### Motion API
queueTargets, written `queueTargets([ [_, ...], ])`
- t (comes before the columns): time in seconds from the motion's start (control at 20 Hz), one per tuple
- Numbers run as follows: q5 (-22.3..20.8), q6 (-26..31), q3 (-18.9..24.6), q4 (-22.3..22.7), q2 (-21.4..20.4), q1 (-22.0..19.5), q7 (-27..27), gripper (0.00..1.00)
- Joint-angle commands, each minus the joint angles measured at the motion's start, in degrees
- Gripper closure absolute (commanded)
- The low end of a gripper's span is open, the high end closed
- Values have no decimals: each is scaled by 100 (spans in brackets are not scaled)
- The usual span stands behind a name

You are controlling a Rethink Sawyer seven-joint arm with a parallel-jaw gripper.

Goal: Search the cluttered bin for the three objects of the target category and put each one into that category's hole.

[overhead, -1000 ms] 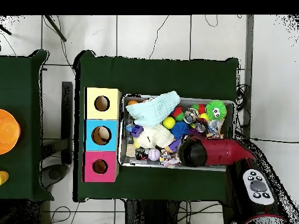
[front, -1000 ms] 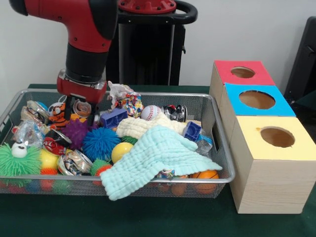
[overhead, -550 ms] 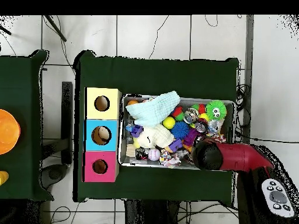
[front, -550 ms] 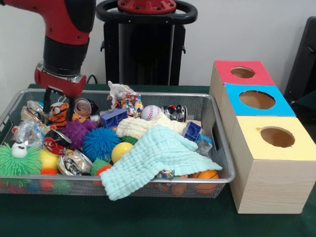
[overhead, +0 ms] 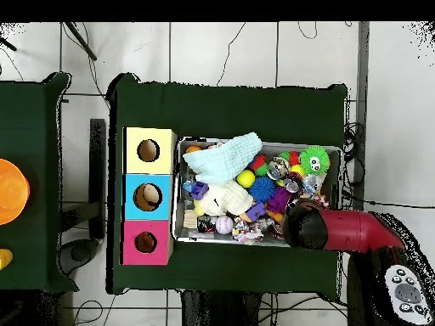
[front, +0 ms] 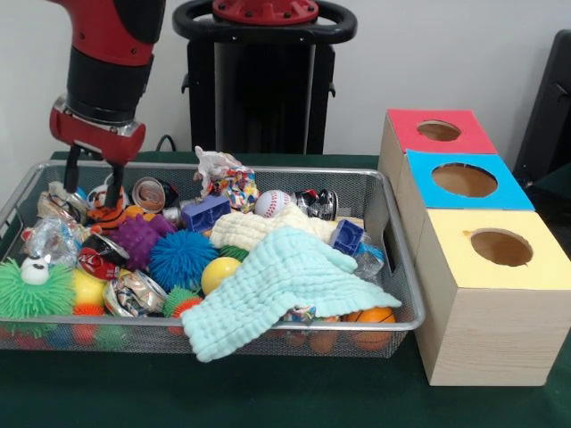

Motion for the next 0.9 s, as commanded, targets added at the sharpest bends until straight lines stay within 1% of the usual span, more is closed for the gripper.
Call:
queueTargets([
  [0.05, -126, -119, -398, 13, 615, 587, 896, 0],
  [0.25, 26, -226, -549, 12, 730, 668, 922, 0],
  [0.45, 182, -189, -588, 91, 766, 633, 888, 0],
  [0.55, 255, -215, -558, 169, 762, 569, 860, 0],
  [0.7, 278, -280, -452, 311, 726, 370, 662, 0],
  [0.9, 289, -220, -359, 342, 710, 201, 490, 0],
])
